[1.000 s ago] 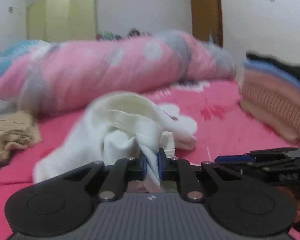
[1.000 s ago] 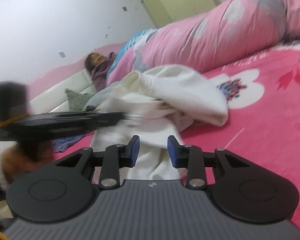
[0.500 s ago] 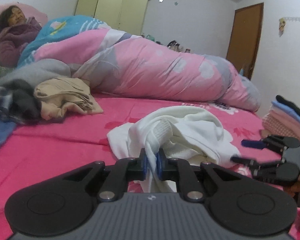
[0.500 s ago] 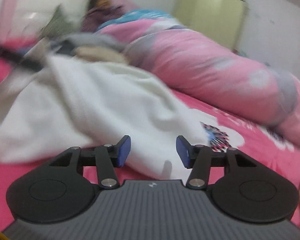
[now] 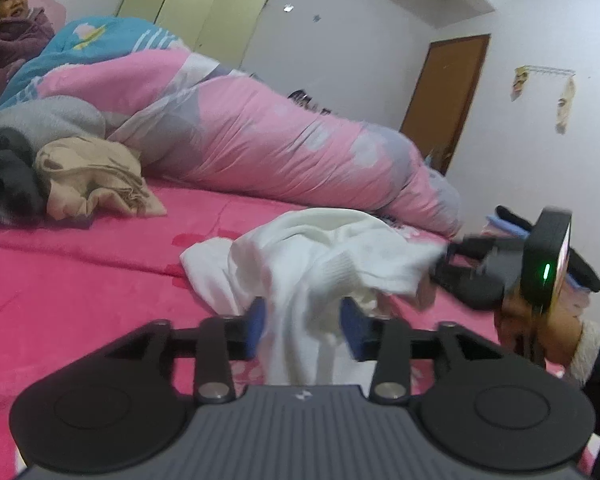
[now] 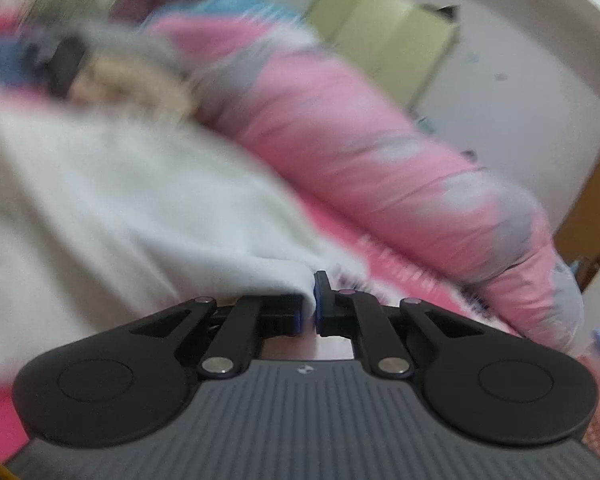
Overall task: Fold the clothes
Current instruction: 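Lift the sweatshirt high with both grippers to shake it out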
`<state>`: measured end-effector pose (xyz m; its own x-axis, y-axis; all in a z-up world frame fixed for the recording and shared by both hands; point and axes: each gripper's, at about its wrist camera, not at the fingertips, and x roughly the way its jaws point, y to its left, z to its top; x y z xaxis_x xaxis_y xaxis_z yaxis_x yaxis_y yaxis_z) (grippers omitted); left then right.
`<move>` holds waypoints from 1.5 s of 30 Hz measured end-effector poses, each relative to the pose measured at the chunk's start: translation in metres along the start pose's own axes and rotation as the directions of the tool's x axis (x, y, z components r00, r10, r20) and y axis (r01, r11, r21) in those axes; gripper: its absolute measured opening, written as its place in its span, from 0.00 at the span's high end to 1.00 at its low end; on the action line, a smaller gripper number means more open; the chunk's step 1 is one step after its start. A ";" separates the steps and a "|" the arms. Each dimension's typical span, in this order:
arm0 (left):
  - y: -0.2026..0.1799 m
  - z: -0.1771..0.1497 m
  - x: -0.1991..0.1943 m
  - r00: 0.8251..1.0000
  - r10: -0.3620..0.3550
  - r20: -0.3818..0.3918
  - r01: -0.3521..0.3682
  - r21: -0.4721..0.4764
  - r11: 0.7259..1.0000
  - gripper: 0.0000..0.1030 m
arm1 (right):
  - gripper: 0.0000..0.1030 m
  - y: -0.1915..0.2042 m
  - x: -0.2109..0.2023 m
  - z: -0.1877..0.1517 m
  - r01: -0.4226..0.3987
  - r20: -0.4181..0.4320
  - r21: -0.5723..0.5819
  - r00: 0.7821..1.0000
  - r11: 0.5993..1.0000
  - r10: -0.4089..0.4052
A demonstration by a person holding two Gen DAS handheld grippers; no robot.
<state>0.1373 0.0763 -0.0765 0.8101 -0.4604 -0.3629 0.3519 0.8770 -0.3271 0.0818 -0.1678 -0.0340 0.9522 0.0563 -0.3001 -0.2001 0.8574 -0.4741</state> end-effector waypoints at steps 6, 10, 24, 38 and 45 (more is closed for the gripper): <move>-0.021 -0.010 0.007 0.999 -0.046 -0.026 0.048 0.059 0.997 0.41 | 0.96 -0.041 -0.049 0.044 0.065 0.143 0.190 0.985 0.980 -0.093; -0.047 -0.025 0.021 0.999 0.000 -0.037 0.007 0.197 0.980 0.40 | 0.96 -0.055 -0.081 0.071 0.076 0.219 0.260 0.966 0.963 -0.136; -0.055 0.006 -0.005 0.970 0.159 0.182 -0.187 0.150 0.971 0.94 | 0.96 -0.079 -0.201 0.126 0.146 0.407 0.304 0.874 0.942 -0.266; -0.122 0.199 -0.128 0.684 0.087 0.724 -0.416 0.289 0.862 0.95 | 0.97 -0.134 -0.314 0.160 0.232 0.565 0.359 0.717 0.904 -0.408; -0.168 0.232 -0.160 0.600 -0.023 0.800 -0.430 0.347 0.834 0.95 | 0.97 -0.153 -0.382 0.168 0.263 0.648 0.389 0.604 0.883 -0.465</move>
<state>0.0573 0.0348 0.2387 0.8526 -0.1866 0.4881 0.1074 0.9767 0.1858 -0.2124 -0.2345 0.2927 0.8172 -0.0331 0.5754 0.1631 0.9708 -0.1759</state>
